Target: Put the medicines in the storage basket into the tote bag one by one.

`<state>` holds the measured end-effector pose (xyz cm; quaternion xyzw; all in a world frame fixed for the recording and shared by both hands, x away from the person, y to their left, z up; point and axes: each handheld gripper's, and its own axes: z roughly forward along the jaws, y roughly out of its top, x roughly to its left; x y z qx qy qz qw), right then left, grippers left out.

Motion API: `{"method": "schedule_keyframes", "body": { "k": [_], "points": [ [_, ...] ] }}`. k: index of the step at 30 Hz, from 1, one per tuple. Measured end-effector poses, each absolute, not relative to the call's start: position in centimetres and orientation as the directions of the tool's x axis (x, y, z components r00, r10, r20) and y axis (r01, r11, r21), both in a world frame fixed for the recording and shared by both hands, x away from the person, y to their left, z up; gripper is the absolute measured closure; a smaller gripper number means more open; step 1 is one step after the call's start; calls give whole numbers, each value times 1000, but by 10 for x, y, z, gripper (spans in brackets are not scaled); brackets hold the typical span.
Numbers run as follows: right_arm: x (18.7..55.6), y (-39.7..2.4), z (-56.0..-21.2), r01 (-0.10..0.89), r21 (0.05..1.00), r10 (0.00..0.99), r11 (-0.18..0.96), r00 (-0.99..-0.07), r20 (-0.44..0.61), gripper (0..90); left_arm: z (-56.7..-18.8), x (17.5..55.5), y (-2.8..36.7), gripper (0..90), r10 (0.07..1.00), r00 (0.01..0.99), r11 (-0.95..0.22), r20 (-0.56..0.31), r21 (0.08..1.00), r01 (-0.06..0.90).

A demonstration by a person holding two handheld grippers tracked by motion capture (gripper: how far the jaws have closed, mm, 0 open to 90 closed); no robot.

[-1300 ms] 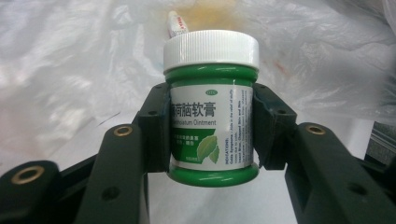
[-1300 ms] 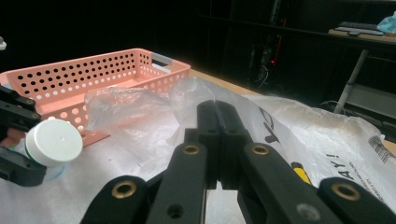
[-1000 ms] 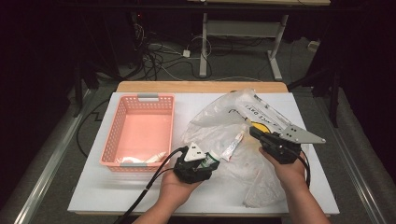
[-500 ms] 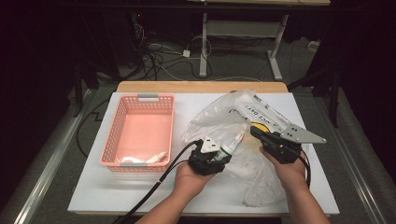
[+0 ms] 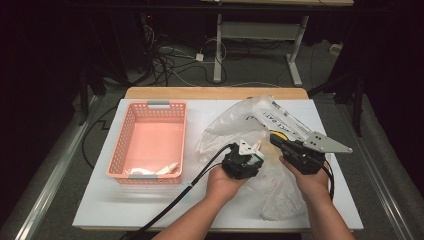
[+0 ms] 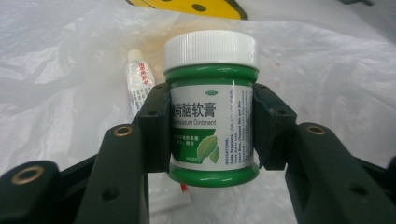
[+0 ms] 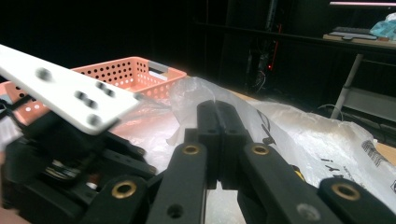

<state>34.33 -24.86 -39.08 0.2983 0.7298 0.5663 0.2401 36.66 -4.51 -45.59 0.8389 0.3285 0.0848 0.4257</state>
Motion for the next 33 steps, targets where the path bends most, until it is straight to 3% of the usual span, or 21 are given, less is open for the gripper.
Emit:
{"method": "schedule_keyframes", "body": {
  "k": [13,33],
  "points": [
    [344,-248,-390,157,973,702,172,-713,-9,900,-473,391,-69,533,662,735,-424,-145,736,527],
    [342,-247,-389,159,972,700,171,-715,-6,900,-478,394,-77,492,659,738,-427,-146,735,527]
  ]
}}
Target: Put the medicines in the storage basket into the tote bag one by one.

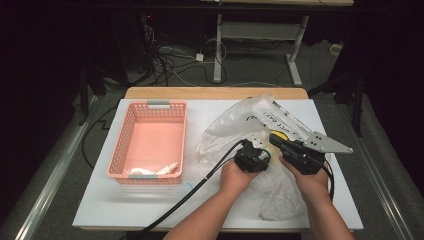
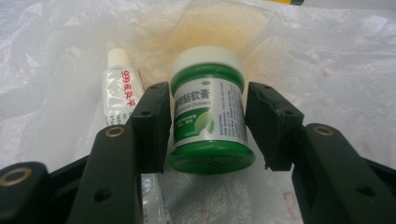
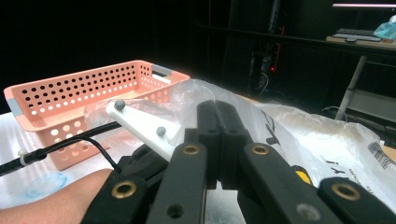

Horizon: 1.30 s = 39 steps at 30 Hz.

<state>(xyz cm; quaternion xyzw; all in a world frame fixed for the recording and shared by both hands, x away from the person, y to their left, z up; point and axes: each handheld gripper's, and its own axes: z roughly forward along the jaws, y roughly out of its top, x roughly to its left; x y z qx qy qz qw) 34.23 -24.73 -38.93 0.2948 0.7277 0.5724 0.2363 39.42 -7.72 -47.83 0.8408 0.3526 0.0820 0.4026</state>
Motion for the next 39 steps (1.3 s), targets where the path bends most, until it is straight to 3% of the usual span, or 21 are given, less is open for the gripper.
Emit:
{"method": "schedule_keyframes", "body": {
  "k": [8,25,39],
  "points": [
    [342,-248,-390,164,971,700,171,-714,-3,900,-474,385,-74,456,635,765,-459,-109,742,488],
    [342,-247,-391,166,969,702,180,-713,-8,900,-469,338,-37,390,555,819,-405,-148,811,421],
    [341,-247,-393,171,967,703,189,-711,-12,900,-467,303,9,164,504,843,-373,-185,834,406]
  ]
}}
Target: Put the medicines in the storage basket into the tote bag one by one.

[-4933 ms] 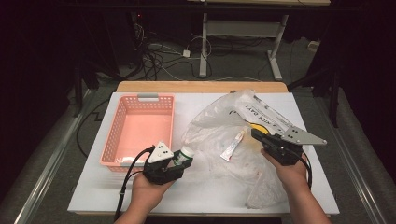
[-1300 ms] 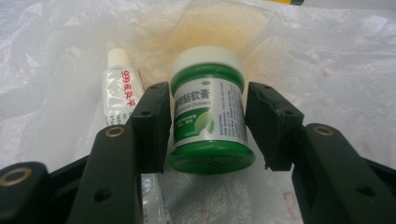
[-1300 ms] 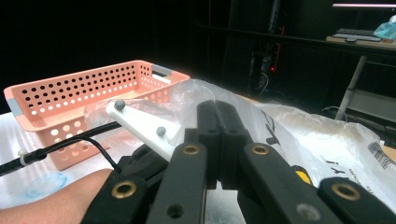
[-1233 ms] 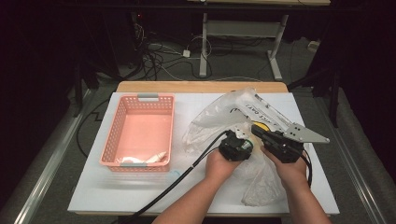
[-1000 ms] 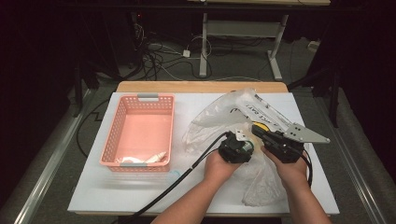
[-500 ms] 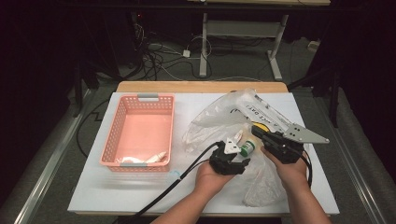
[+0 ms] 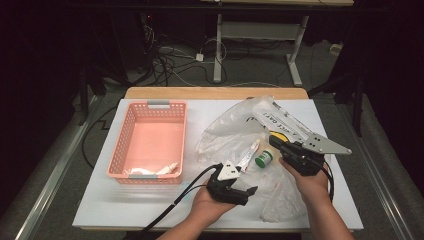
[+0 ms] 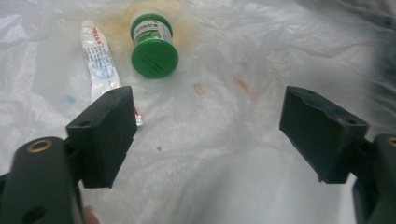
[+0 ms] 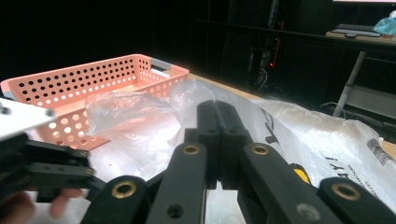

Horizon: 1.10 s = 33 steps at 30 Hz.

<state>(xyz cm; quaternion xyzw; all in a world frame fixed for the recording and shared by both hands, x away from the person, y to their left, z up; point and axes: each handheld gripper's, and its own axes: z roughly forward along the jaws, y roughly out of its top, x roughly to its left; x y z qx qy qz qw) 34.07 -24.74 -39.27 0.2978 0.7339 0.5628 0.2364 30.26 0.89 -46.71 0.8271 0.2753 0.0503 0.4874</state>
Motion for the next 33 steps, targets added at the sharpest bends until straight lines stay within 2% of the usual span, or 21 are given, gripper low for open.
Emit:
{"method": "schedule_keyframes", "body": {
  "k": [7,11,19,33],
  "points": [
    [341,-248,-393,171,967,706,191,-708,-14,900,-456,289,32,0,544,820,-356,-178,836,417],
    [340,-248,-393,172,967,708,189,-707,-13,900,-449,284,48,0,564,811,-347,-156,846,404],
    [340,-248,-392,172,968,708,184,-706,-9,900,-436,281,85,0,607,776,-303,-170,853,424],
    [341,-252,-392,169,969,713,178,-701,-9,900,-420,295,146,0,733,660,-216,-165,863,456]
  ]
}}
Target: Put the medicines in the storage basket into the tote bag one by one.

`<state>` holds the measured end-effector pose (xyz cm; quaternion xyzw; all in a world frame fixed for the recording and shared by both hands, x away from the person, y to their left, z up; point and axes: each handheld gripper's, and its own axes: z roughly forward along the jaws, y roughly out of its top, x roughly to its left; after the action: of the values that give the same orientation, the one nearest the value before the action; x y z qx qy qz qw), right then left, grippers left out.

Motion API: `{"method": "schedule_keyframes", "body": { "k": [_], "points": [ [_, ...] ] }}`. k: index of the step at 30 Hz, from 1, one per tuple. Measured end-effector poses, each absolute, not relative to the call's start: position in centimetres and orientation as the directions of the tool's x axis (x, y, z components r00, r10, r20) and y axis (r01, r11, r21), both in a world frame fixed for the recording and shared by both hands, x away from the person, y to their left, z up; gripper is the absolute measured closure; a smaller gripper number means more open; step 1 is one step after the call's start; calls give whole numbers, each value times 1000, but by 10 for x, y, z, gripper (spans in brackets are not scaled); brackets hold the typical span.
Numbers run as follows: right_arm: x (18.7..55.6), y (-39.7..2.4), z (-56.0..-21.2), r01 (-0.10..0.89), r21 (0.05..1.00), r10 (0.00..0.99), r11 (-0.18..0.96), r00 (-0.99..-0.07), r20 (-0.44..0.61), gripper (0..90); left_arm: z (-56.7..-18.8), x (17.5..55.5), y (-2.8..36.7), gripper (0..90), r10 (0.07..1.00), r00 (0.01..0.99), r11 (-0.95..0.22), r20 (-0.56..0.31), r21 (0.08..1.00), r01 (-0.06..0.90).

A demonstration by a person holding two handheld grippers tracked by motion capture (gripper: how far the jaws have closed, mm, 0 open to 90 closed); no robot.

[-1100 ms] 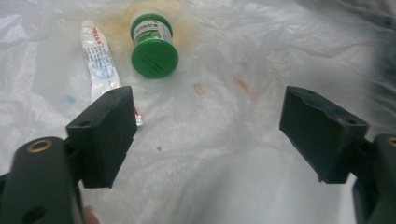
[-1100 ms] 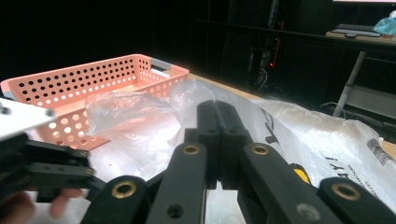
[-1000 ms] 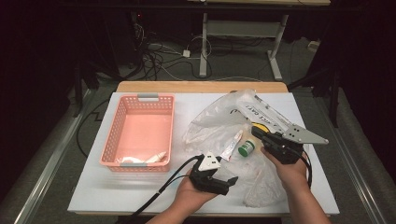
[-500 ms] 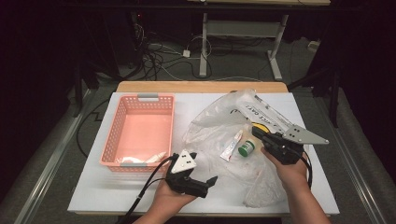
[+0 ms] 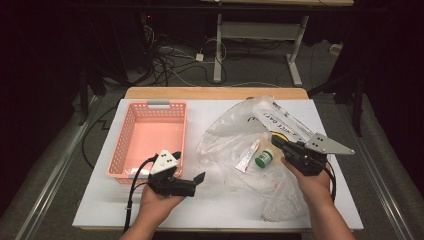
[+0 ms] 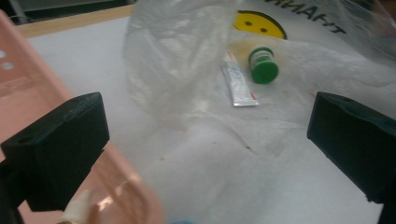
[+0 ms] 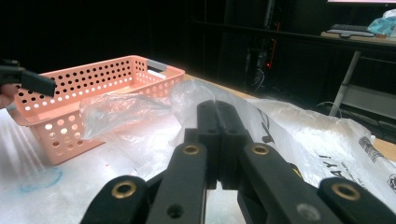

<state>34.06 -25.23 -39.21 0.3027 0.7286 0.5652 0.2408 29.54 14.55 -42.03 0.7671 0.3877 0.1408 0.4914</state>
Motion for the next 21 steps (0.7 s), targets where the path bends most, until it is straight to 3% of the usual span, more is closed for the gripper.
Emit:
{"method": "schedule_keyframes", "body": {
  "k": [21],
  "points": [
    [341,-253,-392,170,969,713,180,-701,-10,900,-430,317,220,0,847,493,-124,-197,830,544]
  ]
}}
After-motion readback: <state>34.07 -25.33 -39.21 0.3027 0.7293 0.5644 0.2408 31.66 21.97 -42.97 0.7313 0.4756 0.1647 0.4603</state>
